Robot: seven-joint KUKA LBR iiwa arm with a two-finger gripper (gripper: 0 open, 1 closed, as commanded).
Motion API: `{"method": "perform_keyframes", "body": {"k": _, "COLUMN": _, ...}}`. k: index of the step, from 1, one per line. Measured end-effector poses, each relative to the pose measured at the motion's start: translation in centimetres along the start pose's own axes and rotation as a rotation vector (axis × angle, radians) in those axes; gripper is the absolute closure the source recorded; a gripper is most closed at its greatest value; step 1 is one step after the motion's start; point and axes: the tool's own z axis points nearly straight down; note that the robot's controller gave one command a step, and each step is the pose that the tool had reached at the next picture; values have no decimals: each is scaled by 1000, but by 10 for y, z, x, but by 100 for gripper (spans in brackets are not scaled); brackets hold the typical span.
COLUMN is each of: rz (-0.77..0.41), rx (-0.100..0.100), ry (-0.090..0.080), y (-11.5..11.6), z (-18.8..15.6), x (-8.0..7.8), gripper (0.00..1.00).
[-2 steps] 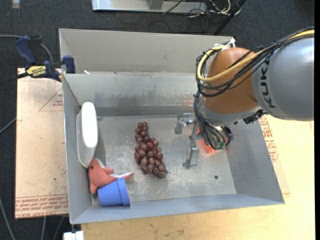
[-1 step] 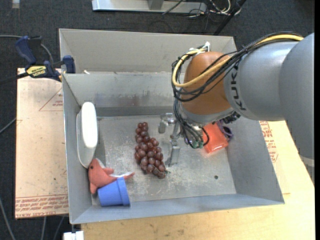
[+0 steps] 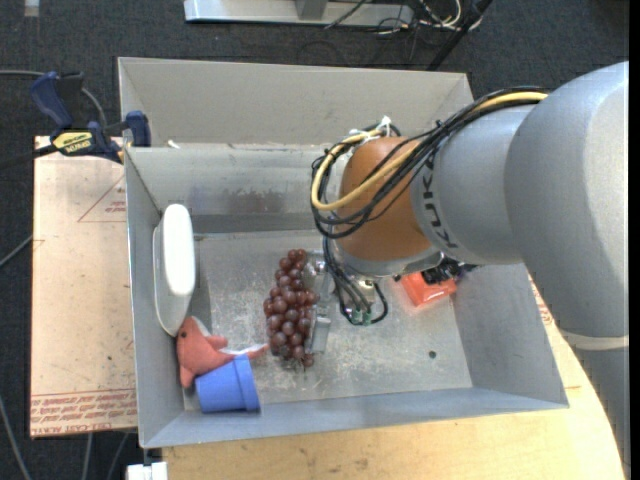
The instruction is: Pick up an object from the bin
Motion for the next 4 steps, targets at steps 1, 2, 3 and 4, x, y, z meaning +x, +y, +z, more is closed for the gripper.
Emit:
{"method": "perform_keyframes", "body": {"k": 1, "rz": 113, "rx": -1, "ry": -11, "y": -4, "z": 5, "x": 21, "gripper": 100}}
{"method": "perform_keyframes", "body": {"k": 2, "rz": 113, "rx": -1, "ry": -11, "y": -4, "z": 5, "x": 21, "gripper": 100}}
{"method": "perform_keyframes", "body": {"k": 3, "rz": 70, "rx": 2, "ry": -3, "y": -7, "z": -23, "x": 21, "gripper": 100}}
{"method": "perform_keyframes", "body": {"k": 4, "rz": 53, "rx": 1, "ry": -5, "y": -7, "z": -38, "x": 18, "gripper": 100}}
